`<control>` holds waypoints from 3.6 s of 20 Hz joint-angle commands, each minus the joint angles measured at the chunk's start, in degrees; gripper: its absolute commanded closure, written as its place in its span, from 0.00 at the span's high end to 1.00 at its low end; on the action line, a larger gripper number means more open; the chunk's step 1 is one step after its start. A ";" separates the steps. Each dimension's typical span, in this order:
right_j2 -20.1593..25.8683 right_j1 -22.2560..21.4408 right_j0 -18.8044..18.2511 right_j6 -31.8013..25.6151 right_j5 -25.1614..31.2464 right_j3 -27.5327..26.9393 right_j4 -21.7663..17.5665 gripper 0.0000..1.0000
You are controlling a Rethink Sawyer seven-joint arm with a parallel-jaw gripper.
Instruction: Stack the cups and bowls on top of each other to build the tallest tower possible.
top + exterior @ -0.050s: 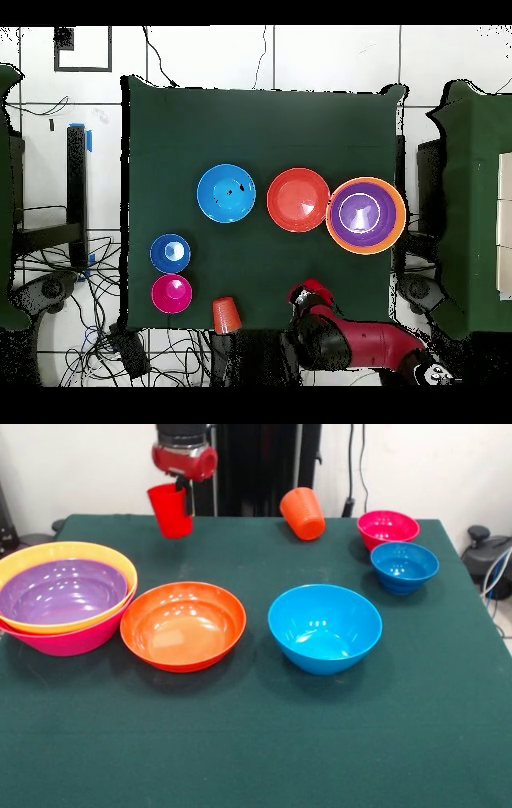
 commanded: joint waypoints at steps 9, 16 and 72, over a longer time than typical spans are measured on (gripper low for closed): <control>25.63 13.06 -13.67 -31.98 24.84 -16.20 -10.93 0.00; 32.38 12.15 -21.25 -48.95 38.19 -19.14 -8.62 0.00; 41.75 1.16 -23.94 -53.08 40.37 -18.97 -4.73 0.00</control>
